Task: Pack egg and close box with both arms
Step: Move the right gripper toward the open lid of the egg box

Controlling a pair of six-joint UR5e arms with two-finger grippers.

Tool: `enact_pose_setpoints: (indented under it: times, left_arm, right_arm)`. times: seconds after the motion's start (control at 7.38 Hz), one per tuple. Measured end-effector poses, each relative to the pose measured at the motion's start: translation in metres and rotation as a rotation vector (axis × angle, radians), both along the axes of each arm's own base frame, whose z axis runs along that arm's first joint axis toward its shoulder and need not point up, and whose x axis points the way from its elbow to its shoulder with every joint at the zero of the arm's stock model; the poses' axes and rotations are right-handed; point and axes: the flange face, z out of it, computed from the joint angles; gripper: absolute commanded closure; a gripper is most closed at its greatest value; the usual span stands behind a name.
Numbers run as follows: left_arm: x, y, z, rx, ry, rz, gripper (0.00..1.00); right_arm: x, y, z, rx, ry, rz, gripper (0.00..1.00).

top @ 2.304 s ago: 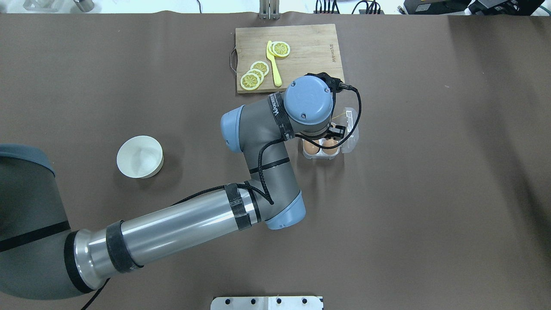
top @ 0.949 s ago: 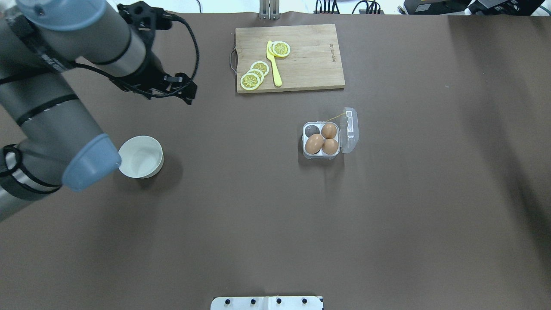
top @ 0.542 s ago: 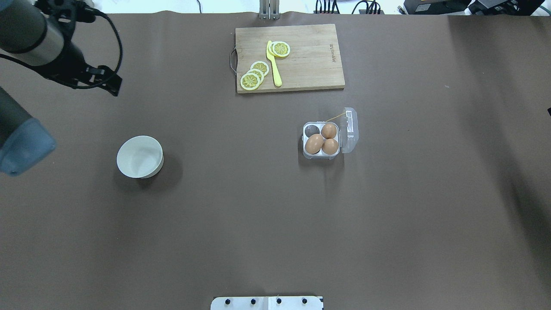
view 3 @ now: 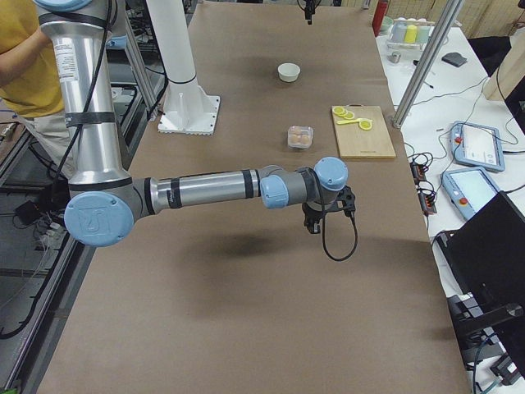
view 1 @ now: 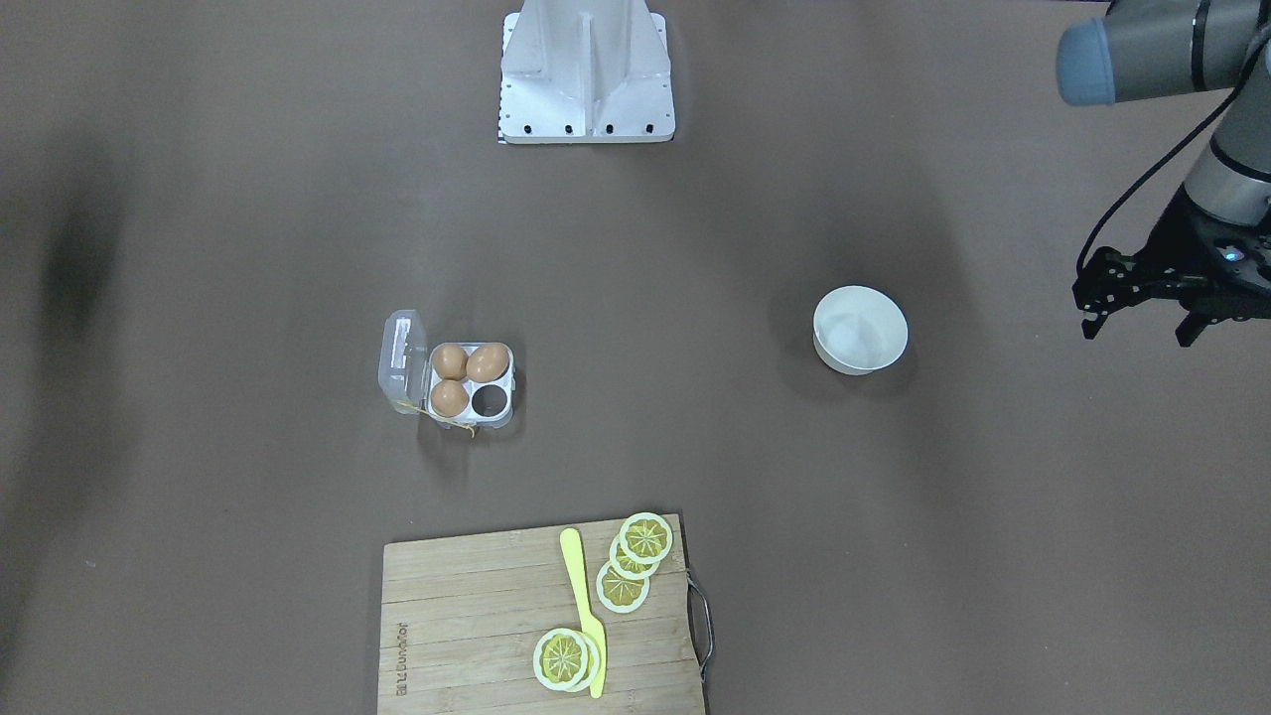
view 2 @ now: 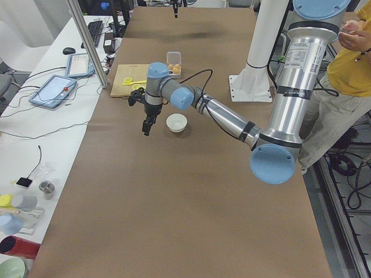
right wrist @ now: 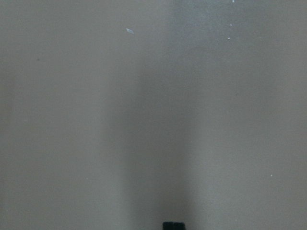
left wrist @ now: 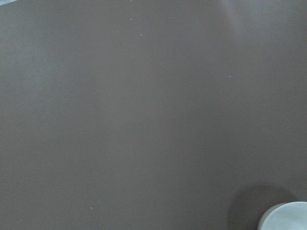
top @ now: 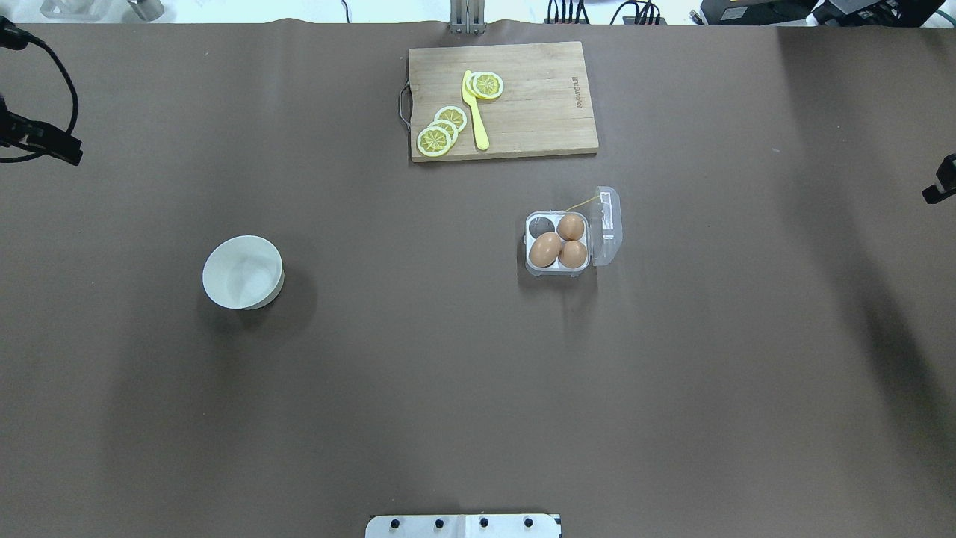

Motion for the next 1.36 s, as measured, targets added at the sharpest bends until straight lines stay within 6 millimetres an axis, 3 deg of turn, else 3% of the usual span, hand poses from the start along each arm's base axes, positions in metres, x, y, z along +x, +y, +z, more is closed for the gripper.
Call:
enact_pose_setpoints:
  times: [0.27, 0.54, 0.95, 1.36]
  left_arm:
    - [-0.03, -0.006, 0.081, 0.067, 0.007, -0.017, 0.08]
    - [-0.074, -0.012, 0.129, 0.084, -0.017, -0.019, 0.11]
    - [-0.128, -0.01, 0.151, 0.087, 0.061, 0.012, 0.12]
    - [-0.145, 0.017, 0.17, 0.121, 0.118, 0.026, 0.12]
  right_arm:
    - [-0.016, -0.003, -0.008, 0.005, -0.005, -0.021, 1.0]
    - [-0.029, -0.003, -0.02, 0.007, -0.051, -0.046, 1.0]
    - [-0.052, -0.01, -0.043, 0.023, -0.09, -0.081, 1.0]
    - [-0.089, -0.024, -0.076, 0.032, -0.106, -0.111, 1.0]
